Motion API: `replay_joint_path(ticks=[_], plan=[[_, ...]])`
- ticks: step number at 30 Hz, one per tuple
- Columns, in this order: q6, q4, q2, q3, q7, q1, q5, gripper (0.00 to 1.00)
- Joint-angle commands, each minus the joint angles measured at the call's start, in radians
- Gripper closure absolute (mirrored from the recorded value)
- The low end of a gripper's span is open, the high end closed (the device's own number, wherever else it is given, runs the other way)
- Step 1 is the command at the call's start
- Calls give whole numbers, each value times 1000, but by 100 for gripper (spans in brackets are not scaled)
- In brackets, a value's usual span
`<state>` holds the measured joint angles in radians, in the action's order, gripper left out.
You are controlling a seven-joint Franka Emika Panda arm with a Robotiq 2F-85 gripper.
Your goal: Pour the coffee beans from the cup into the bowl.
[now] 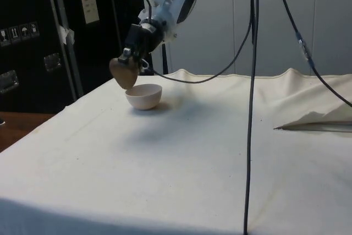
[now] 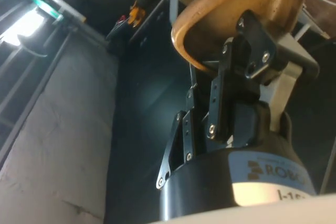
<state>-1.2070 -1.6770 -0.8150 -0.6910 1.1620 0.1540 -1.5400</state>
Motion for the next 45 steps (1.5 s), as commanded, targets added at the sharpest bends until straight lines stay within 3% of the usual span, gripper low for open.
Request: replay_joint_path(ticks=[1, 2, 3, 4, 10, 11, 12, 13, 14, 20, 21, 22, 29, 30, 31, 32, 37, 38, 39, 45], plan=[[-28, -13, 11, -6, -5, 17, 9, 100], [-42, -13, 17, 1, -5, 19, 21, 100], [-21, 0, 7, 10, 0, 3, 19, 100], [-48, -13, 19, 4, -6, 20, 26, 100], [-98, -13, 39, 29, -11, 26, 70, 100], [-104, -13, 42, 33, -12, 26, 77, 100], [-85, -1, 33, 44, -5, 10, 77, 100], [-112, -13, 45, 37, -13, 26, 84, 100], [-118, -13, 49, 41, -14, 27, 90, 100], [-164, -13, 70, 69, -23, 29, 135, 100], [-146, -1, 61, 81, -15, 12, 135, 100], [-172, -13, 73, 74, -24, 29, 141, 100], [-222, -13, 97, 107, -38, 29, 190, 100], [-200, -2, 87, 115, -29, 14, 186, 100], [-212, -2, 93, 124, -33, 14, 199, 100], [-239, -13, 107, 119, -44, 29, 210, 100], [-267, -14, 120, 139, -54, 29, 241, 100], [-246, -2, 110, 148, -46, 14, 237, 100], [-271, -14, 121, 142, -56, 28, 246, 100], [-313, -13, 129, 169, -60, 30, 281, 100]])
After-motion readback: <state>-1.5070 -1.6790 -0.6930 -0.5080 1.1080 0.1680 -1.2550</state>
